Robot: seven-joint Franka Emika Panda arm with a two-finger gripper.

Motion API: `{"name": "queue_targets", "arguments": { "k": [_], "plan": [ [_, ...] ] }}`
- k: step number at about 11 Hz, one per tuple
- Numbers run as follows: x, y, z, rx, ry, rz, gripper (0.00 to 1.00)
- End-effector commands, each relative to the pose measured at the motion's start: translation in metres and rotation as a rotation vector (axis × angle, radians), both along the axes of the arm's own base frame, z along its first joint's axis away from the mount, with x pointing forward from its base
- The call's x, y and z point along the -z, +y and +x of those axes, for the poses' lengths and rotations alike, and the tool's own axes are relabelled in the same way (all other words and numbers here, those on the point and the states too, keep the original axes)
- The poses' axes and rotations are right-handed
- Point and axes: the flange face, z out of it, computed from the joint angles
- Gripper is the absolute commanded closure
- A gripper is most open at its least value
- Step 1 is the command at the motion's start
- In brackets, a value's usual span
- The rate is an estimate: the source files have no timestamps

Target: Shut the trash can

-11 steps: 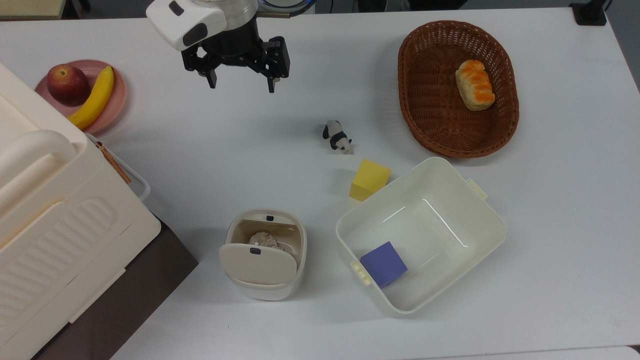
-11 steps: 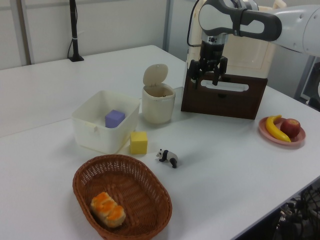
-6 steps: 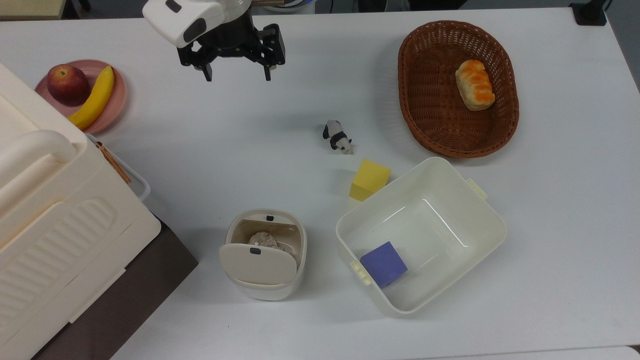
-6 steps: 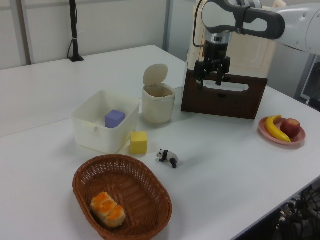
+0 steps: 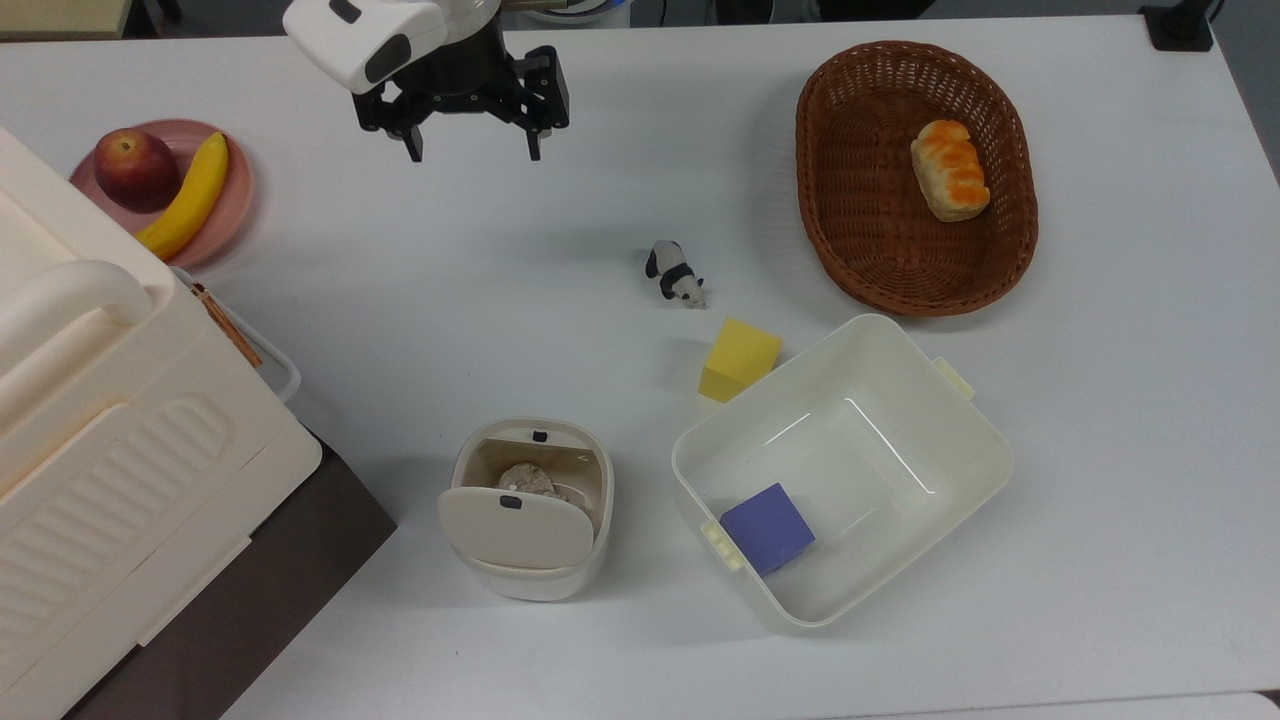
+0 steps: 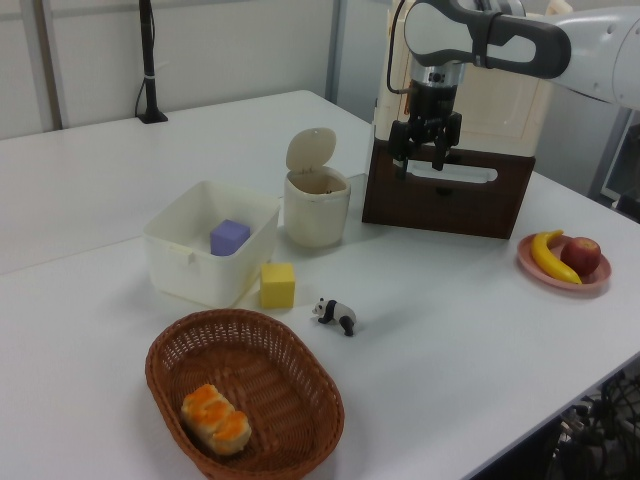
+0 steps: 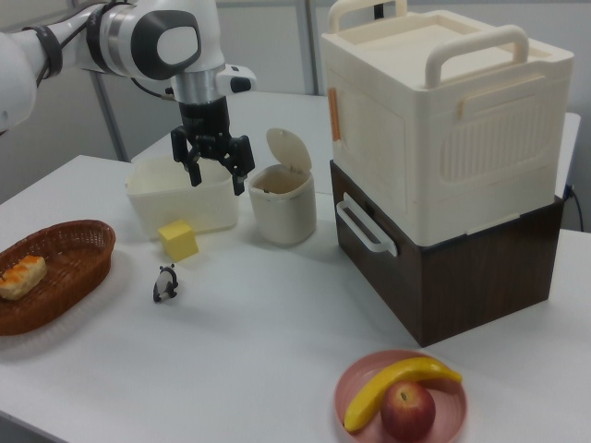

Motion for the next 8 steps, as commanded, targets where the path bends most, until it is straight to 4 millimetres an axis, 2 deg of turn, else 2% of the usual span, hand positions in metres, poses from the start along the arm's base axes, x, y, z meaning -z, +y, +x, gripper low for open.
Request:
{"name": "queue_targets", "arguments": {
  "k": [1, 3, 5, 8],
  "plan": [
    [-0.004, -0.004, -0.004, -0.014, -0.019, 0.026, 0.00],
    [0.000, -0.005, -0.003, -0.021, -0.014, 0.028, 0.14],
    [-0.001, -0.004, 0.004, -0.025, -0.063, 0.024, 0.45],
    [0.008, 0.004, 0.020, -0.016, -0.130, 0.064, 0.85]
  ]
}}
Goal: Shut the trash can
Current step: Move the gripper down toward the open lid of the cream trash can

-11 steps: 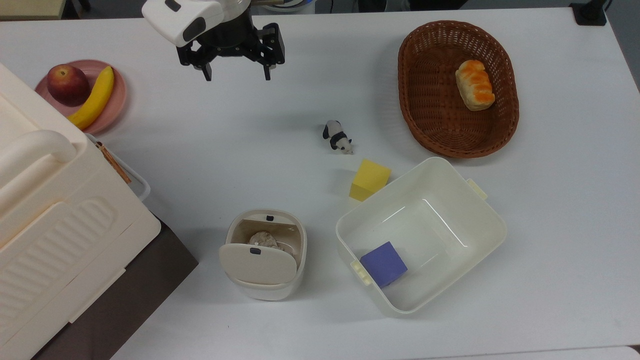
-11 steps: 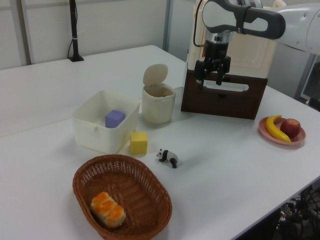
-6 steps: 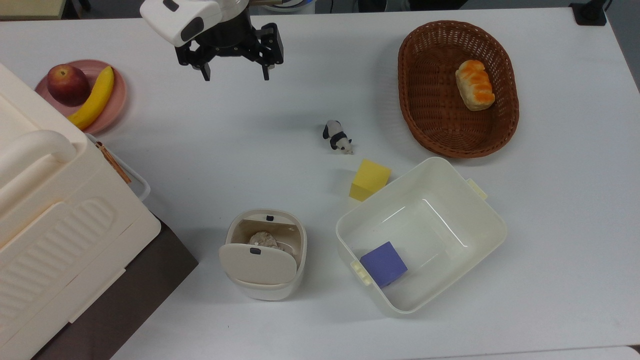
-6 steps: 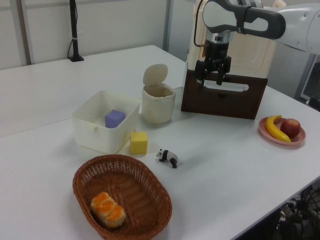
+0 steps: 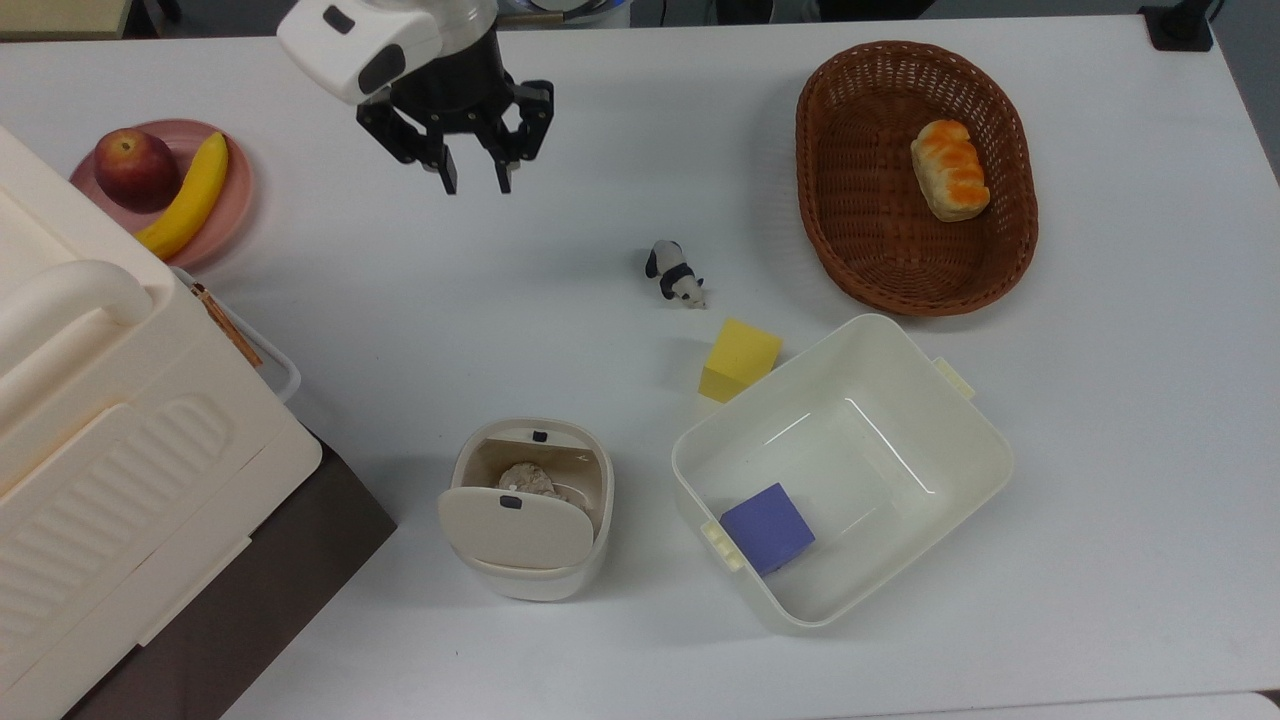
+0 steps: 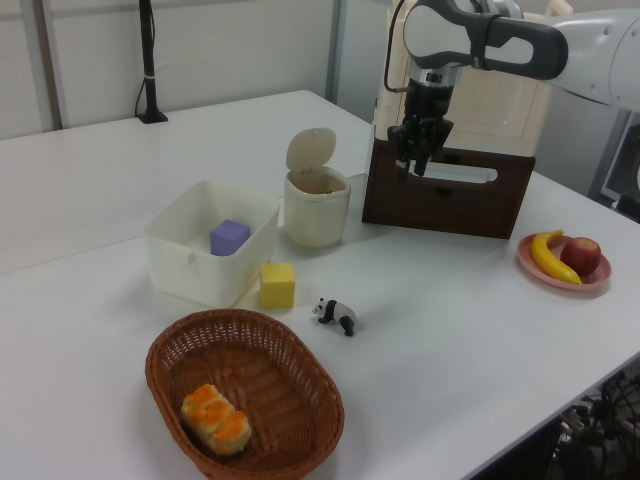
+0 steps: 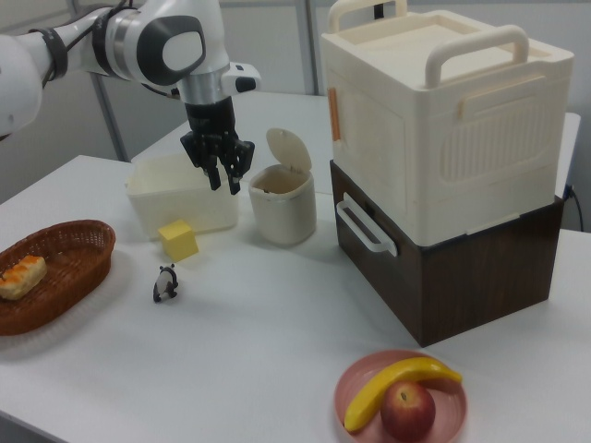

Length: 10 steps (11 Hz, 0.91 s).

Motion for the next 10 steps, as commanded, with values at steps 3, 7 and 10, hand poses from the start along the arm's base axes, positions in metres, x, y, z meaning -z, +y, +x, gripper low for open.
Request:
{"name": "queue_targets", "arguments": {
  "k": [3, 7, 10],
  "plan": [
    [-0.002, 0.012, 0.034, 0.056, -0.255, 0.069, 0.95],
    [0.005, 0.013, 0.079, 0.242, -0.535, 0.082, 0.95],
    [0.014, 0.031, 0.108, 0.370, -0.743, 0.124, 0.93]
  ]
}}
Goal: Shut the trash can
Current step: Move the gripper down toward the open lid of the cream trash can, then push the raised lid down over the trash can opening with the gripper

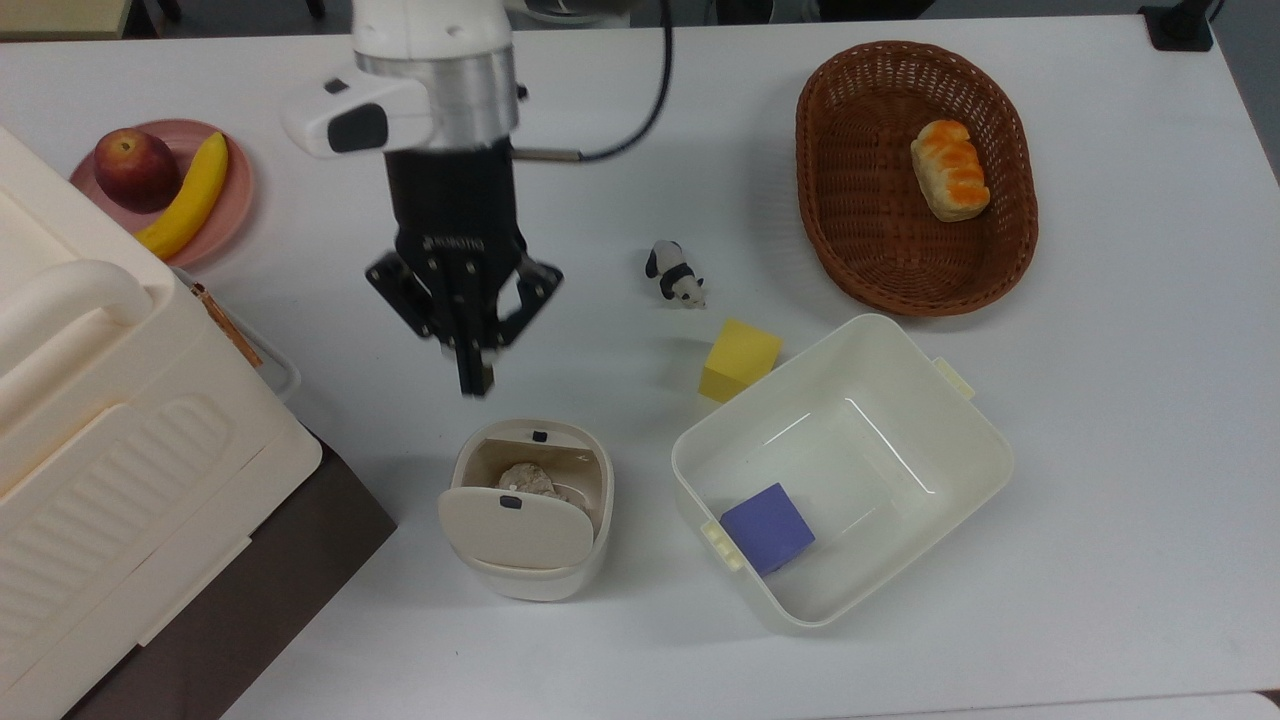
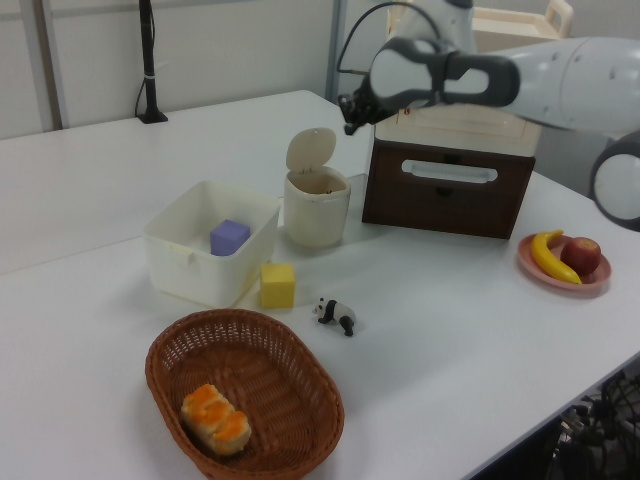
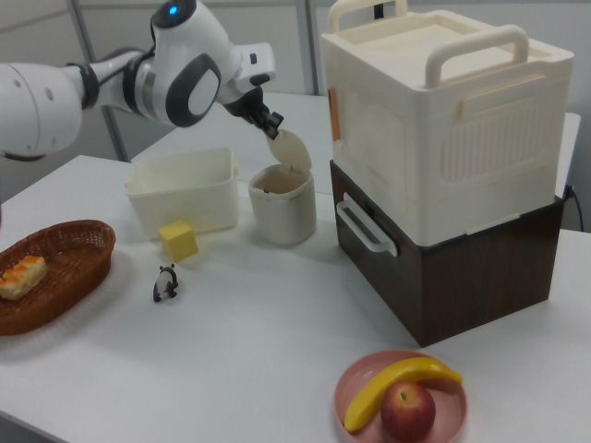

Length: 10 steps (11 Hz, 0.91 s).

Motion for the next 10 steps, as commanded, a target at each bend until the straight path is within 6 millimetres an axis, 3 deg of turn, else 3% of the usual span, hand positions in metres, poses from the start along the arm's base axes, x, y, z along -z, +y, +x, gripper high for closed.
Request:
{"name": "queue_targets", "arguments": {
  "k": [1, 5, 10],
  "plan": [
    [0.002, 0.012, 0.022, 0.098, -0.167, 0.035, 0.93],
    [-0.017, 0.021, 0.033, 0.067, -0.274, -0.019, 0.93],
    [0.011, 0.030, 0.045, 0.038, -0.244, -0.070, 0.93]
  ]
}}
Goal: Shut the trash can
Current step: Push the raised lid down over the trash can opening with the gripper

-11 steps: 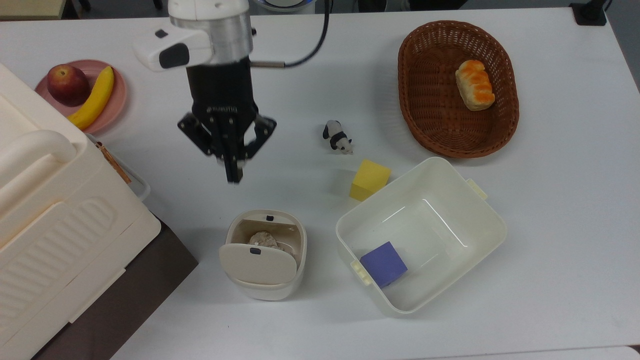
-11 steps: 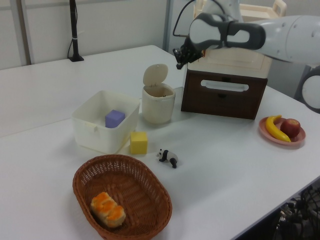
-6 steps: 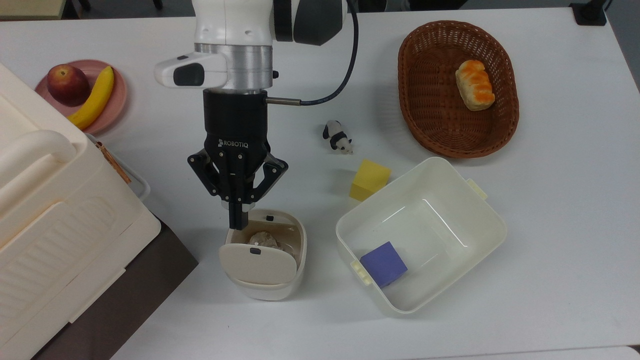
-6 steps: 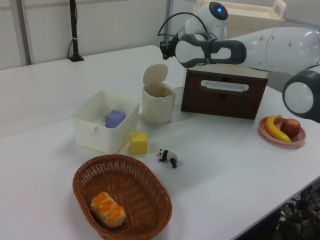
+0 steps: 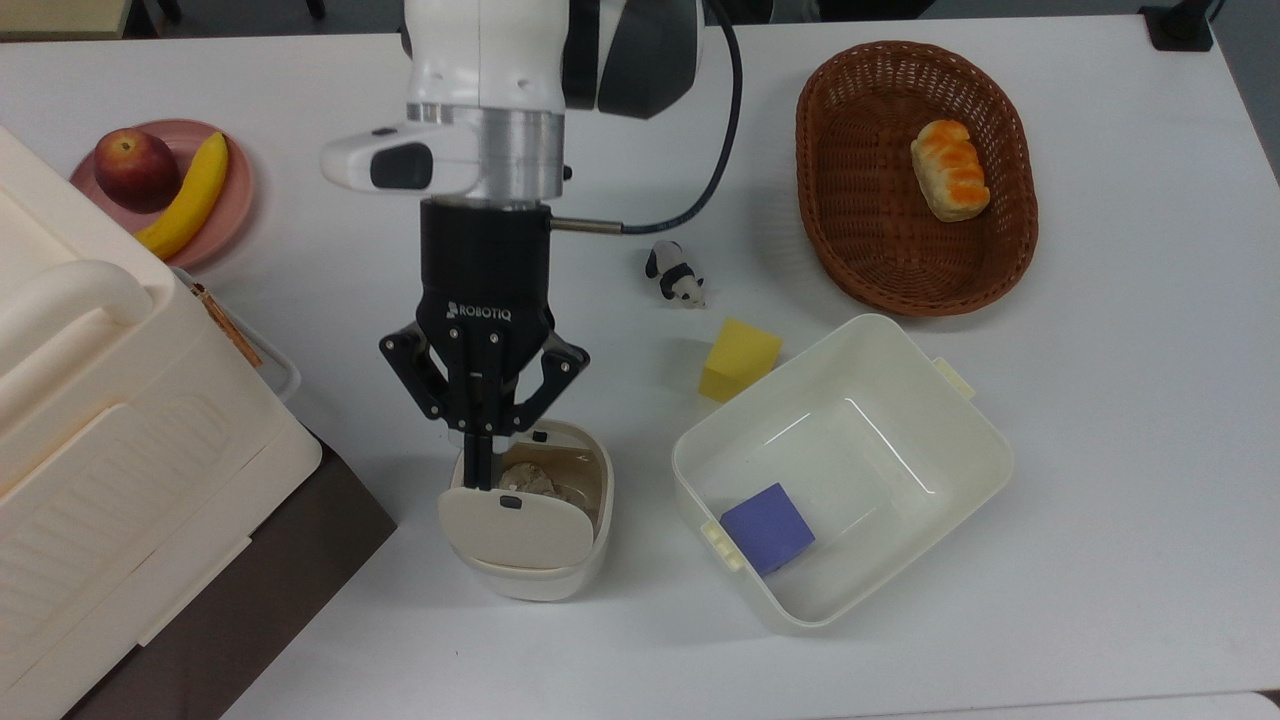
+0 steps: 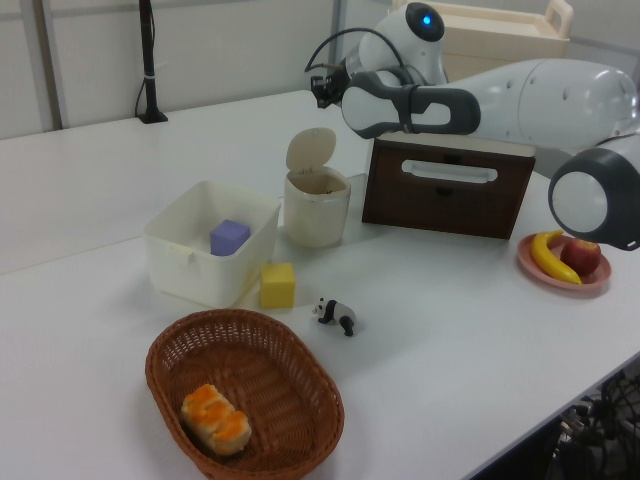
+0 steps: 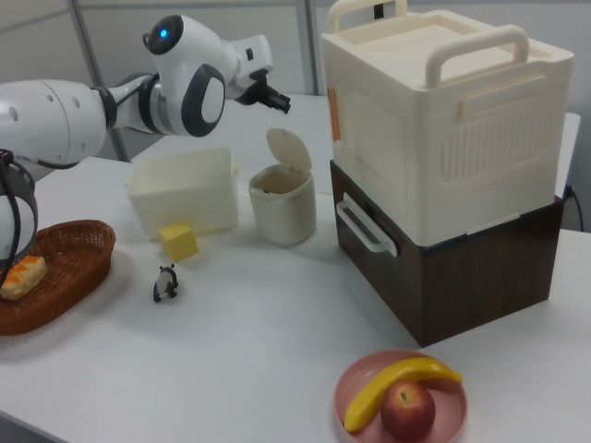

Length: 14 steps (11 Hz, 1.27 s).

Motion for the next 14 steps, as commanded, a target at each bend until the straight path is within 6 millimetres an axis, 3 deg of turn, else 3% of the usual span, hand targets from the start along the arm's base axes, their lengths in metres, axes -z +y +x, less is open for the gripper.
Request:
{"name": "queue_targets", "arguments": {
  "k": [1, 4, 6, 14],
  "plan": [
    [0.019, 0.008, 0.008, 0.001, 0.006, -0.020, 0.93],
    [0.051, 0.008, 0.010, -0.003, 0.058, -0.033, 0.93],
    [0.051, 0.009, 0.010, -0.005, 0.068, -0.034, 0.93],
    [0.110, 0.011, -0.008, -0.062, 0.427, -0.084, 0.94]
  ]
}}
